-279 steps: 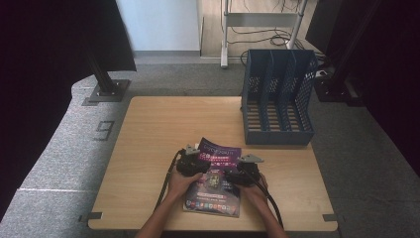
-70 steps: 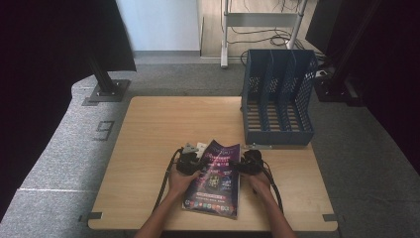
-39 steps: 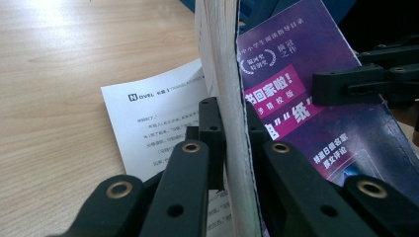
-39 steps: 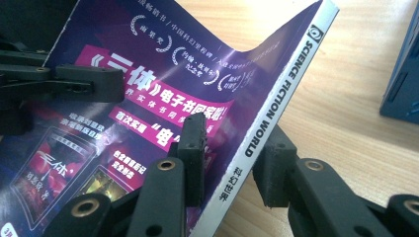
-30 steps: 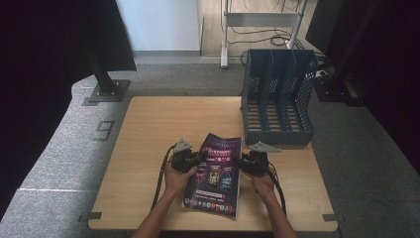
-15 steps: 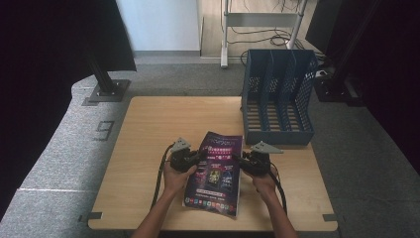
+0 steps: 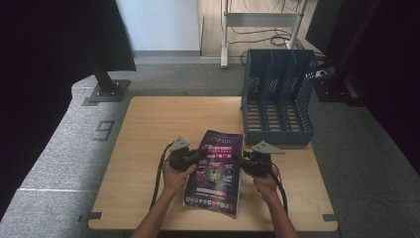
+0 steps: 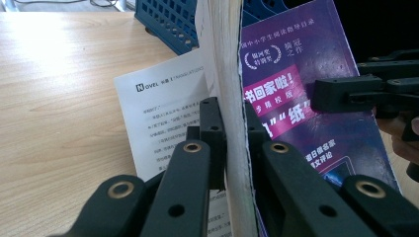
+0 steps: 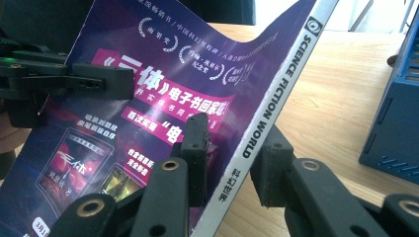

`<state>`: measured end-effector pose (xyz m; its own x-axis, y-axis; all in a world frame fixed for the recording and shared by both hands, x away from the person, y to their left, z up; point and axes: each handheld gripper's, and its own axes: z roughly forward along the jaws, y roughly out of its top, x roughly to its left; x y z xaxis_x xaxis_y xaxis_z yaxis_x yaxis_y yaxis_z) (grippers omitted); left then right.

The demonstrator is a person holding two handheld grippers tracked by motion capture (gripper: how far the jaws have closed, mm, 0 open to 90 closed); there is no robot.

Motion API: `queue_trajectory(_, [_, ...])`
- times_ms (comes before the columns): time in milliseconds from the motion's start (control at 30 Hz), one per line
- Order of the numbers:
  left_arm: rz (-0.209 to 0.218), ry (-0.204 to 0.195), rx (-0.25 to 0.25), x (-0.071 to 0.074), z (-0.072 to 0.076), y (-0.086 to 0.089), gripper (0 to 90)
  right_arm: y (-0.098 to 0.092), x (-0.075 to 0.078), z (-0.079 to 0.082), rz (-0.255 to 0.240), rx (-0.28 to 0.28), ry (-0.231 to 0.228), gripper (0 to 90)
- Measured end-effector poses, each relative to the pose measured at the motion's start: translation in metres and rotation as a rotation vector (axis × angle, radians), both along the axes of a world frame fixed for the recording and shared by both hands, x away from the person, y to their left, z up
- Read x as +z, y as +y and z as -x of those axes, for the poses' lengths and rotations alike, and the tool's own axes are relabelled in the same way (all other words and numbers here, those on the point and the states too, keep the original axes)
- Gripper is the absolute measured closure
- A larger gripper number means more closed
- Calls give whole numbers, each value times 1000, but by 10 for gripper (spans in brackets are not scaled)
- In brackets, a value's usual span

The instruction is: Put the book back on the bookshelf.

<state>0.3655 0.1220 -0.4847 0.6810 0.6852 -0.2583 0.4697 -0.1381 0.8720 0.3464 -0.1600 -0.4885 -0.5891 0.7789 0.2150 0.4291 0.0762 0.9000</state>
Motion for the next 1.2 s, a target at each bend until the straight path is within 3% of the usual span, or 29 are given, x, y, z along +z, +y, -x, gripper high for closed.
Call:
queue_trajectory(833, [13, -50, -11, 20, 4, 1, 857, -2, 17, 11, -20, -3, -91, 718])
queue_trajectory(1200, [11, -53, -10, 19, 4, 0, 857, -2, 18, 12, -17, 2, -96, 720])
